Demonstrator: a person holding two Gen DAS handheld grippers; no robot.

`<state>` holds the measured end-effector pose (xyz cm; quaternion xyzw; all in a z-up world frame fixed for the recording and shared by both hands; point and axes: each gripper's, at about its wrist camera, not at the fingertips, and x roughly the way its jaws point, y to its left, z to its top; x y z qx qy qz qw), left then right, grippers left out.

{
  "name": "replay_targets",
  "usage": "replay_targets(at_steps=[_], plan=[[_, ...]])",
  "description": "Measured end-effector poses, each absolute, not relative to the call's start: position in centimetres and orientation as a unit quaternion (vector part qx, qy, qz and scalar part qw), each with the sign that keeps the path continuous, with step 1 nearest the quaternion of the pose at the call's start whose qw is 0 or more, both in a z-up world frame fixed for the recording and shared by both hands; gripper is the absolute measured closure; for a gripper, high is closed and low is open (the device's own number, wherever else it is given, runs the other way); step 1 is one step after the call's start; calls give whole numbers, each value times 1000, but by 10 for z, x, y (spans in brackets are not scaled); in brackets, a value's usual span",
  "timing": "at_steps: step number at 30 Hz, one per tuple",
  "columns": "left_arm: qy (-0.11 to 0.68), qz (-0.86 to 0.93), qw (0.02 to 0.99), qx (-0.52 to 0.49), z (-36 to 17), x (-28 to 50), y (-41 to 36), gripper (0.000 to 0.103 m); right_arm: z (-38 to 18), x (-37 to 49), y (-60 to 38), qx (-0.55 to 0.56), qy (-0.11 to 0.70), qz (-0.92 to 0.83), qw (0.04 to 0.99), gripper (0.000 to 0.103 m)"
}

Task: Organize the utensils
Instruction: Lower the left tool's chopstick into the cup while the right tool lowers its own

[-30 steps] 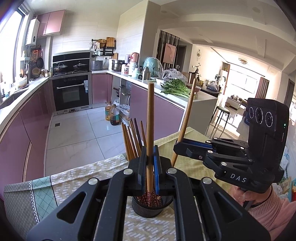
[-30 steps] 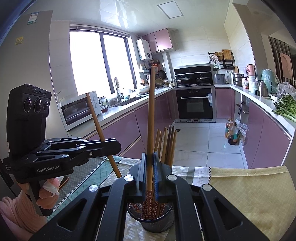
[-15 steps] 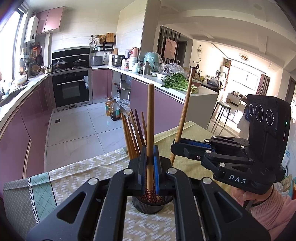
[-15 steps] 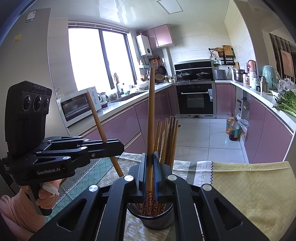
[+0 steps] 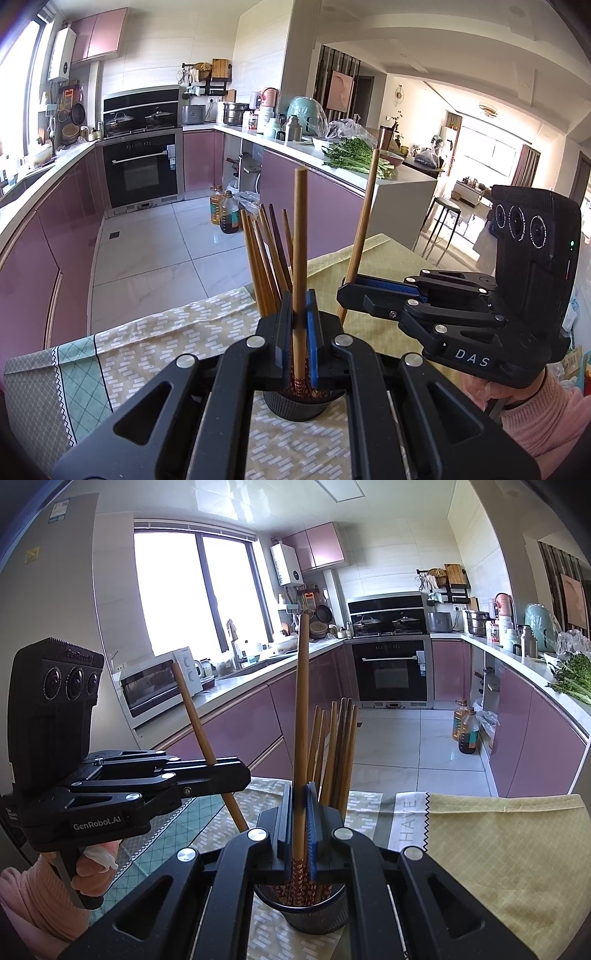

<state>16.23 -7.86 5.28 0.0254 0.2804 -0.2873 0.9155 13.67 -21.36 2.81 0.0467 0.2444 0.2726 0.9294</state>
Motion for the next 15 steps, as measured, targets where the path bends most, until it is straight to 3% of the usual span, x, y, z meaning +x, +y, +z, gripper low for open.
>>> replay_targets(at_steps=[15], plan=[[293, -290, 911, 30, 44, 166, -81, 96, 21, 143, -216, 47, 254, 273, 927, 97]])
